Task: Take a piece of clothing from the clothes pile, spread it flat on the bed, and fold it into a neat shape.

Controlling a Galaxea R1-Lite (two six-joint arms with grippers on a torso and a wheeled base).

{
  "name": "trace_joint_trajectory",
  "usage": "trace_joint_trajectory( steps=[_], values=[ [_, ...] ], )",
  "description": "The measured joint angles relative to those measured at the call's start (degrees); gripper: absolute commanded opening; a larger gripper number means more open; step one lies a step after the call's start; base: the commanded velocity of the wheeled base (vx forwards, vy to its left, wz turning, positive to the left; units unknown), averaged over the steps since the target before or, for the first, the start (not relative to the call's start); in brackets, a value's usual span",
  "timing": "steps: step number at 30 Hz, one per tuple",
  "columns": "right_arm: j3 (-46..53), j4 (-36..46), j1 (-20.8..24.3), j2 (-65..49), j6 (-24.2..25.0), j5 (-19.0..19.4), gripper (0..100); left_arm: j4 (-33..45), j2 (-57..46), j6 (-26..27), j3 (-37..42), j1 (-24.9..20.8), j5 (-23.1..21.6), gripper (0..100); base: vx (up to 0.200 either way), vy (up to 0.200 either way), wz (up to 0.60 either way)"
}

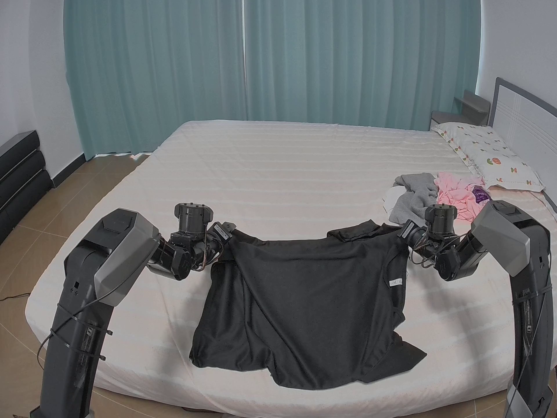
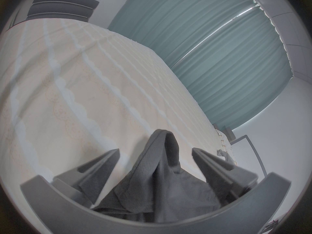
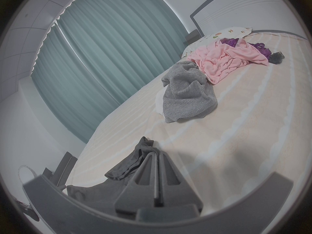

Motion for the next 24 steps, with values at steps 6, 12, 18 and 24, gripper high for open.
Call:
trace_joint_trajectory(
  steps=[6,12,18,24],
  values=[
    [0.07,0.00,0.12,0.15,0.02,0.05,0,0.57,0.66,0.09,-1.37,0.50,1.87,0,0.000,0.000,0.00],
    [-0.09,-1.80,0.28,0.74,-0.02,-0.04,0,0.24,-0.80,2.08,-1.62,2.40,4.00,0,0.000,0.000,0.00],
    [-0.43,-2.63,0.54,1.57,-0.11,-0.15,0,0.22,-2.93,6.53,-2.12,5.32,4.68,0,0.000,0.000,0.00],
    [-1.66,-2.85,1.05,2.12,-0.09,-0.20,0,0.40,-4.60,7.28,-4.92,8.33,4.96,0,0.000,0.000,0.00]
  ],
)
